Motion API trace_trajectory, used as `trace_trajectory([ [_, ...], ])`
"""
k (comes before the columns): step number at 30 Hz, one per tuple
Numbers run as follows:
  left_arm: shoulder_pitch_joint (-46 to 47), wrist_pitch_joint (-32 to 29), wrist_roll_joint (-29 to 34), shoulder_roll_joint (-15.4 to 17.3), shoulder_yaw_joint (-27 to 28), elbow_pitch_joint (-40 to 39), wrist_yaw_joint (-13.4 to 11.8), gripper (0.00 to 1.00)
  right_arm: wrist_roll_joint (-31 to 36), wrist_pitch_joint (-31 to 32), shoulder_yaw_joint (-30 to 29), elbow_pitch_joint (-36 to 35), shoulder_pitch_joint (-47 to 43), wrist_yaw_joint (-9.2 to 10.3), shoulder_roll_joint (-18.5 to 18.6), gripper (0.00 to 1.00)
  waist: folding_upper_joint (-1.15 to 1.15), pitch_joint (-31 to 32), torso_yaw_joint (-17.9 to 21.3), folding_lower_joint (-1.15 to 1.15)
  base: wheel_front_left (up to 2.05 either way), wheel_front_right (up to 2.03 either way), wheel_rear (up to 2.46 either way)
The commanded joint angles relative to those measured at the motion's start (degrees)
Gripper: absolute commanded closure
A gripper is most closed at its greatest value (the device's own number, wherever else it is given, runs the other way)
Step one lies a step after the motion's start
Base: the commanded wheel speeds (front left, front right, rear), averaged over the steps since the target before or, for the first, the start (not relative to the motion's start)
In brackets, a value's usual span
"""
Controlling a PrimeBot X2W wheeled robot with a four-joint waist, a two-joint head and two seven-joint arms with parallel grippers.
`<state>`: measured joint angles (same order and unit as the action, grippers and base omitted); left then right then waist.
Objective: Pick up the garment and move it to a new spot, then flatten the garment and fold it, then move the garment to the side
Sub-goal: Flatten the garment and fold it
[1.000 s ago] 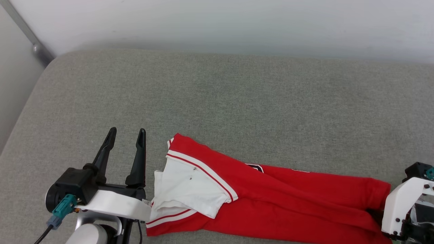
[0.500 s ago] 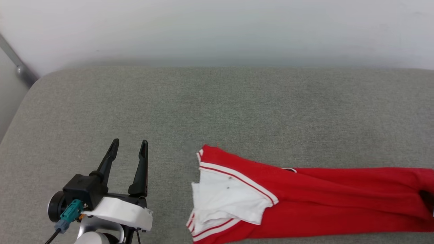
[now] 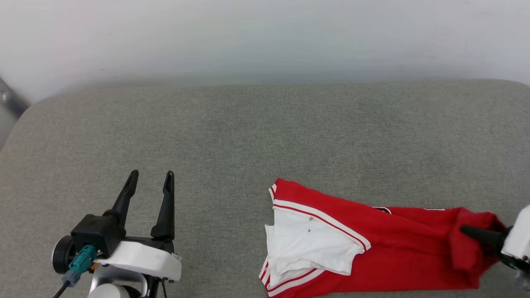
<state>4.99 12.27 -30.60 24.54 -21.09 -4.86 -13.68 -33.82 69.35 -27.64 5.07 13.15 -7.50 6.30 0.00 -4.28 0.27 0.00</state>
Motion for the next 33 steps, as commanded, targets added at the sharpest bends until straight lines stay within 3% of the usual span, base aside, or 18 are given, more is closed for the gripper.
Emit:
trace_trajectory([
  [1, -0.1, -0.1, -0.2, 0.1, 0.2, -0.1, -0.2, 0.00, -0.5, 0.2, -0.1, -0.3, 0.7, 0.03, 0.2, 1.00, 0.00, 0.0, 0.0, 0.00, 0.00, 0.00, 0.00],
  [4, 0.2, -0.3, -0.2, 0.5, 0.2, -0.3, -0.2, 0.00, -6.0, 2.1, 2.1, 0.3, 1.2, 0.03, -2.7, 1.00, 0.00, -0.1, -0.2, 0.00, 0.00, 0.00, 0.00],
  [8, 0.9, -0.9, -0.1, 0.5, -0.3, -0.4, -0.1, 0.00, -14.6, 1.7, 7.7, 3.2, 1.4, 0.03, -3.6, 1.00, 0.00, -0.3, -1.1, 0.00, 0.00, 0.00, 0.00],
  [16, 2.8, -1.7, 0.1, 0.4, -1.5, -0.1, 0.7, 0.00, -27.5, -9.0, 26.4, 11.8, 4.1, 0.03, -3.5, 1.00, 0.00, -1.3, -3.1, 0.00, 0.00, 0.00, 0.00],
  [23, 4.3, -1.5, 0.2, -0.4, -2.3, 0.9, 1.4, 0.00, -30.3, -17.4, 39.7, 17.5, 7.4, 0.03, -3.5, 1.00, 0.00, -2.3, -4.6, 0.00, 0.00, 0.00, 0.00],
  [24, 4.4, -1.4, 0.2, -0.5, -2.4, 1.1, 1.4, 0.00, -30.0, -18.6, 40.9, 18.1, 7.9, 0.03, -3.5, 0.72, 0.00, -2.3, -4.7, 0.00, 0.00, 0.00, 0.00],
  [25, 4.5, -1.4, 0.0, -0.5, -2.3, 1.3, 1.4, 0.00, -29.5, -19.6, 41.9, 18.7, 8.3, 0.03, -3.5, 0.06, 0.00, -2.4, -4.8, 0.00, 0.00, 0.00, 0.00],
  [26, 4.6, -1.2, -0.2, -0.7, -2.3, 1.5, 1.5, 0.00, -28.9, -20.4, 42.9, 19.0, 8.6, 0.03, -3.5, 0.00, 0.00, -2.4, -4.9, 0.00, 0.00, 0.00, 0.00],
  [29, 4.6, -0.9, 0.0, -0.7, -2.3, 2.1, 1.4, 0.00, -27.6, -22.3, 44.6, 19.0, 9.5, 0.03, -3.3, 0.00, 0.00, -2.3, -4.9, 0.00, 0.00, 0.00, 0.00],
  [33, 3.9, -0.5, -0.4, -0.6, -2.1, 2.7, 1.3, 0.00, -25.5, -24.4, 47.4, 15.4, 9.9, 0.03, 0.0, 0.00, 0.00, -1.7, -4.5, 0.00, 0.00, 0.00, 0.00],
])
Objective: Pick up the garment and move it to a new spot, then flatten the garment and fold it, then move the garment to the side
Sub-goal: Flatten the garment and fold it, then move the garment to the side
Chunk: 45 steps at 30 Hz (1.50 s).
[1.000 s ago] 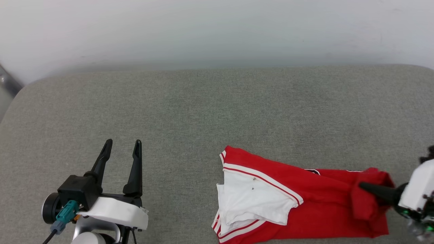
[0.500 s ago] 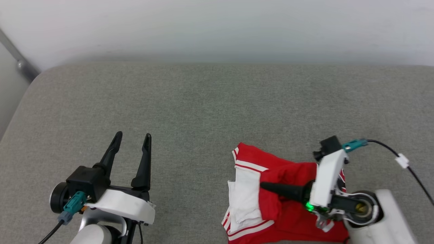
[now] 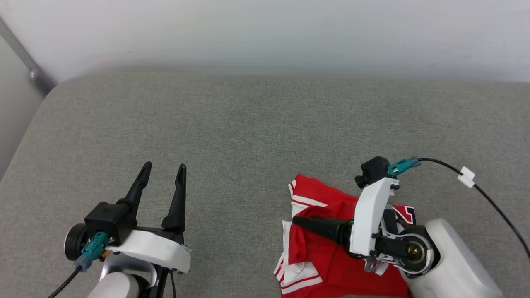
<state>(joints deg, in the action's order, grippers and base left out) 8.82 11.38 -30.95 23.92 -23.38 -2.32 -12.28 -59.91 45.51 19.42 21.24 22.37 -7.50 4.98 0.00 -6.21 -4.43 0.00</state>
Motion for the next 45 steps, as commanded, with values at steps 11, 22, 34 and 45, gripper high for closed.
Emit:
trace_trajectory([
  [11, -1.8, 0.5, -0.6, 0.8, 0.7, 0.8, -1.1, 0.00, 20.2, -16.1, -0.7, -7.9, -2.6, 0.03, 13.9, 0.00, 0.00, 2.5, 3.1, 0.00, 0.00, 0.00, 0.00],
  [22, -5.1, 0.3, -0.6, 1.8, 1.0, 0.9, -2.6, 0.00, 40.5, -35.7, -19.8, -11.4, -11.5, 0.03, 13.2, 0.00, 0.00, 5.0, 5.4, 0.00, 0.00, 0.00, 0.00],
  [34, -7.4, -0.2, -0.4, 2.6, 0.7, 0.6, -3.9, 0.00, 44.9, -44.7, -22.8, -24.9, -25.6, 0.03, 6.8, 0.00, 0.00, 7.2, 6.5, 0.00, 0.00, 0.00, 0.00],
  [45, -8.3, -0.8, -0.5, 2.6, 0.4, -0.2, -5.0, 0.00, 46.2, -43.2, -23.6, -30.6, -29.7, 0.03, 3.2, 0.00, 0.00, 7.1, 7.3, 0.00, 0.00, 0.00, 0.00],
])
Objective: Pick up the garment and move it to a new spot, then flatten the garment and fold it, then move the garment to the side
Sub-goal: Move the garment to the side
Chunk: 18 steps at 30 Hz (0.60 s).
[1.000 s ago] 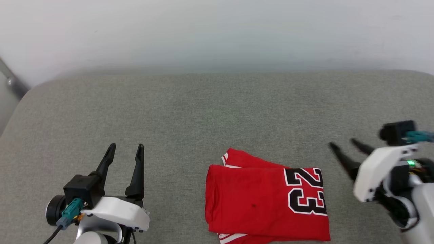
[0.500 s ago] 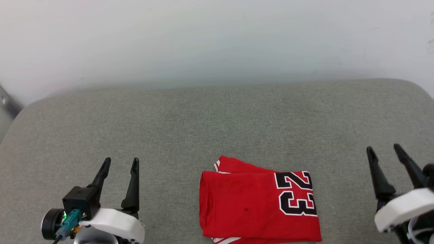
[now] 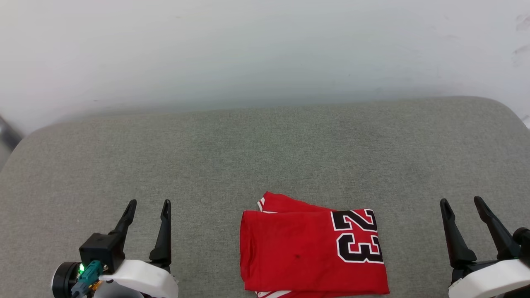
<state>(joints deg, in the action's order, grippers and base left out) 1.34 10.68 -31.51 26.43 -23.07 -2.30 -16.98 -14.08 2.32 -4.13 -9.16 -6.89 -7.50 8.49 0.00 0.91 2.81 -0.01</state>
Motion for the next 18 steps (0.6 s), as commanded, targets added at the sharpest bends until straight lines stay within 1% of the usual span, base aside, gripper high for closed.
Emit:
trace_trajectory([
  [1, -0.9, -0.1, 0.0, 0.1, 0.1, -0.2, -0.4, 0.00, 0.4, 0.1, 0.0, -0.5, -0.4, 0.03, -0.3, 0.00, 0.00, -0.1, 0.1, 0.01, 0.00, 0.00, 0.00],
  [8, -1.1, 0.2, -0.6, 0.0, 0.6, -0.3, -0.8, 0.00, 0.6, 0.9, -0.3, -1.3, -0.1, 0.03, -0.3, 0.00, 0.00, -0.2, 0.2, 0.01, 0.00, 0.00, 0.00],
  [10, -1.1, 0.6, -0.9, -0.2, 0.7, -0.4, -0.9, 0.00, 0.0, 1.5, -1.2, -1.5, 0.0, 0.03, -0.3, 0.00, 0.00, -0.2, 0.2, 0.01, 0.00, 0.00, 0.00],
  [12, -1.1, 0.8, -0.9, -0.3, 1.0, -0.4, -1.2, 0.00, -1.4, 2.6, -2.9, -1.6, 0.4, 0.03, -0.3, 0.00, 0.00, -0.2, 0.2, 0.01, 0.00, 0.00, 0.00],
  [14, -1.2, 1.2, -1.2, -0.5, 1.3, -0.5, -1.3, 0.00, -3.6, 4.9, -5.8, -0.9, 0.9, 0.03, 0.5, 0.00, 0.00, -0.3, 0.3, 0.01, 0.00, 0.00, 0.00],
  [18, -1.0, 2.0, -1.3, -1.0, 2.0, -0.6, -1.5, 0.00, -9.6, 12.4, -12.2, 2.5, 2.5, 0.03, 2.5, 0.00, 0.00, -0.7, 0.0, 0.01, 0.00, 0.00, 0.00],
])
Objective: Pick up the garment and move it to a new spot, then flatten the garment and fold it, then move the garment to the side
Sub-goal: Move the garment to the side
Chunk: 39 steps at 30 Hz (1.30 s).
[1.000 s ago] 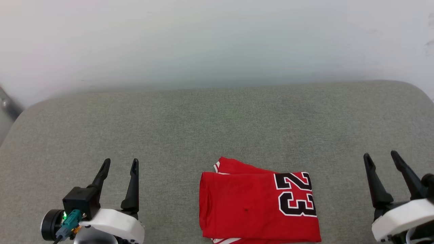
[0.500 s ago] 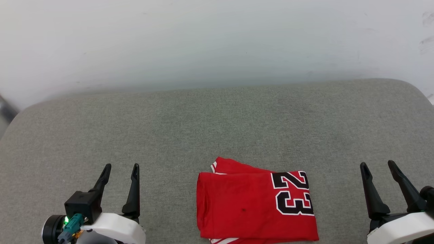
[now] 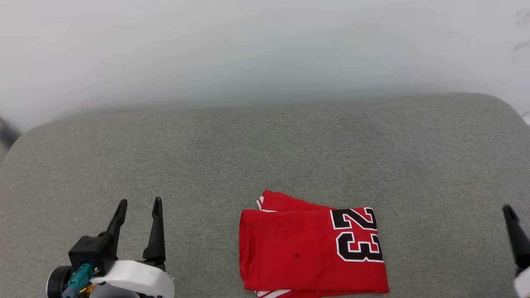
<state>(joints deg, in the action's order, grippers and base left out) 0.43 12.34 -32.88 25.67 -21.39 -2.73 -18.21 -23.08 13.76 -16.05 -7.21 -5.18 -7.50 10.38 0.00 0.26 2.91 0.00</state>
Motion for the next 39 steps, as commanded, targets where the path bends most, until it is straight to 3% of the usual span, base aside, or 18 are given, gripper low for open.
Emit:
trace_trajectory([
  [1, -0.1, 0.6, 0.1, -0.3, 0.4, -0.2, -0.2, 0.00, -2.1, 3.2, -2.0, 1.9, 1.3, 0.03, 1.5, 0.00, 0.00, -0.2, -0.3, 0.00, 0.00, 0.00, 0.00],
  [8, 1.3, 1.9, 1.0, -1.6, 0.4, -0.4, 0.6, 0.00, -14.3, 20.5, -8.7, 13.8, 5.0, 0.03, 2.5, 0.00, 0.00, -1.5, -3.3, 0.00, 0.00, 0.00, 0.00],
  [17, 2.9, 2.5, 1.9, -3.0, 0.3, 0.5, 1.6, 0.00, -25.2, 44.0, -16.4, 29.5, 12.4, 0.03, -5.8, 0.00, 0.00, -4.7, -8.2, 0.00, 0.00, 0.00, 0.00],
  [23, 4.1, 2.6, 2.1, -3.7, 0.3, 1.6, 2.4, 0.00, -31.8, 51.5, -19.2, 38.2, 18.3, 0.03, -7.7, 0.00, 0.00, -6.0, -10.3, 0.00, 0.00, 0.00, 0.00],
  [28, 4.7, 2.7, 2.4, -3.9, 0.5, 2.2, 2.5, 0.00, -38.1, 52.3, -15.6, 44.1, 21.4, 0.03, -7.7, 0.00, 0.00, -6.3, -10.9, 0.00, 0.00, 0.00, 0.00],
  [29, 4.8, 2.7, 2.4, -3.9, 0.5, 2.3, 2.6, 0.00, -38.7, 52.0, -14.6, 44.6, 21.6, 0.03, -7.8, 0.09, 0.00, -6.3, -10.9, 0.00, 0.00, 0.00, 0.00],
  [30, 4.9, 2.7, 2.4, -3.9, 0.5, 2.4, 2.7, 0.00, -38.9, 51.4, -13.5, 44.7, 21.8, 0.03, -7.8, 0.64, 0.00, -6.4, -10.9, 0.00, 0.00, 0.00, 0.00],
  [31, 4.8, 2.8, 2.5, -3.9, 0.6, 2.4, 2.8, 0.00, -39.3, 50.8, -12.7, 44.6, 21.9, 0.03, -7.8, 1.00, 0.00, -6.4, -10.9, 0.00, 0.00, 0.00, 0.00],
  [39, 4.3, 2.7, 3.1, -3.1, 0.3, 2.6, 2.9, 0.00, -34.7, 44.9, -5.7, 36.7, 20.2, 0.03, -6.9, 1.00, 0.00, -5.4, -8.7, 0.00, 0.00, 0.00, 0.00],
])
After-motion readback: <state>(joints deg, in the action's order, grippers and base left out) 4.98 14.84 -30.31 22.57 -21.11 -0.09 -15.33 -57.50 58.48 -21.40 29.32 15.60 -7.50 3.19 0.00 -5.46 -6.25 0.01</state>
